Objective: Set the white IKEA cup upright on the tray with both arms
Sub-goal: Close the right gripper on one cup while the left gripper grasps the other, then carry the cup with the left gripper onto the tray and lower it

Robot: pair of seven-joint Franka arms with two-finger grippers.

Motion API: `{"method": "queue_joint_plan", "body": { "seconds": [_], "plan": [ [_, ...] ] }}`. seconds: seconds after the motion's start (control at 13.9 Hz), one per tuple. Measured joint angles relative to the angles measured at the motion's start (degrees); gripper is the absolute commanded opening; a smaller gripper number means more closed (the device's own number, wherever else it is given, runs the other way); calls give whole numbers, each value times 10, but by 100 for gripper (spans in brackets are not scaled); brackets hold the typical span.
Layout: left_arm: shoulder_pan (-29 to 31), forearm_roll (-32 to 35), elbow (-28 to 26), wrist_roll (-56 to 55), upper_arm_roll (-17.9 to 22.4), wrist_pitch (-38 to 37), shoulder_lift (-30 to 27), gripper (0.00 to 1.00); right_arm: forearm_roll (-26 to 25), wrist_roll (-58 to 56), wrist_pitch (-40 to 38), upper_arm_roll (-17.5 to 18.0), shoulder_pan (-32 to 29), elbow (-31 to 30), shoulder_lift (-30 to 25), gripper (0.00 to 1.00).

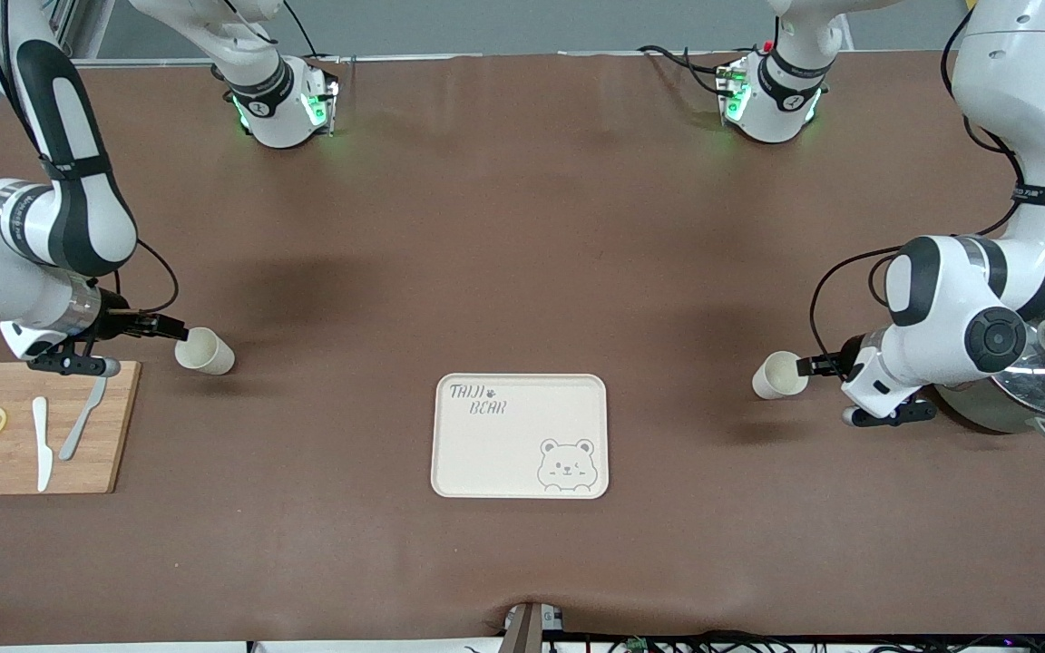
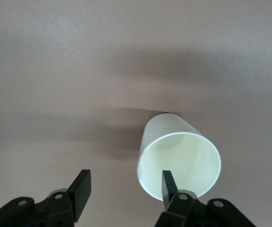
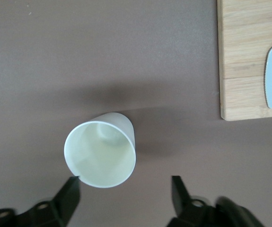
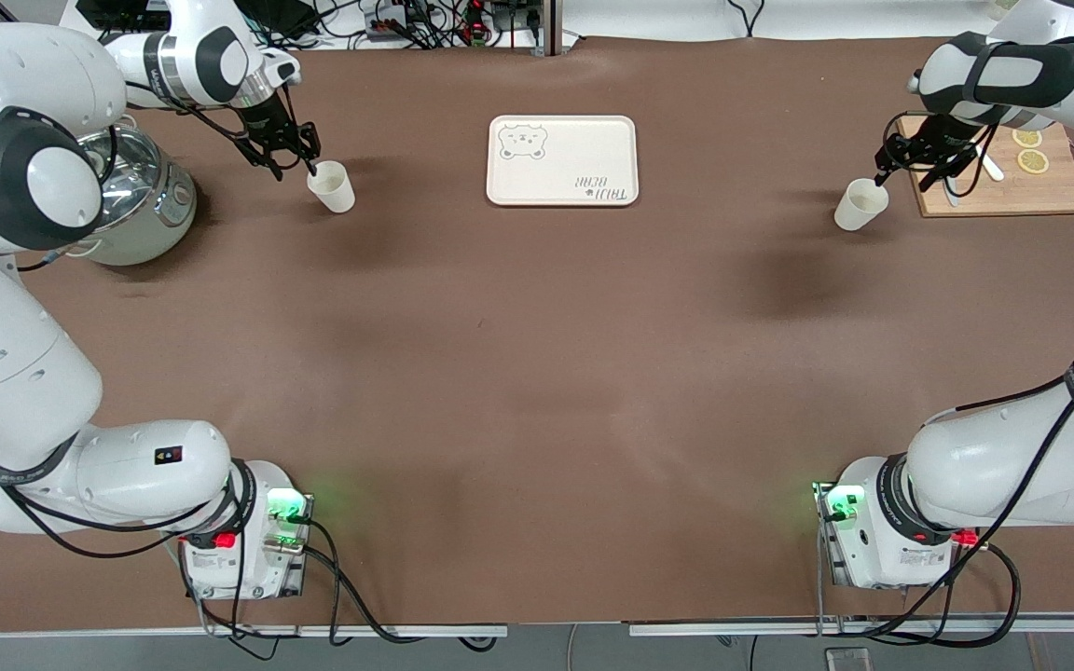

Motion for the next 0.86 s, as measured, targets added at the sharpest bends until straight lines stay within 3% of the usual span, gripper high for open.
{"method": "queue_joint_plan", "body": {
  "seconds": [0.07, 0.14, 0.5, 0.86],
  "plan": [
    [0, -5, -2, 0, -1, 2, 0, 59, 1, 0, 9, 0, 0, -2, 6, 47],
    [0, -6, -4, -1, -2, 4, 0, 55, 2, 0, 20, 0, 0, -6, 13, 46],
    [-1, -6, -13, -4, -8, 10, 0, 46, 4, 0, 101, 2, 0, -38, 42, 0],
    [-2, -6, -21, -13, -14, 22, 2, 38, 9, 0, 105, 6, 1, -38, 43, 0]
  ]
}}
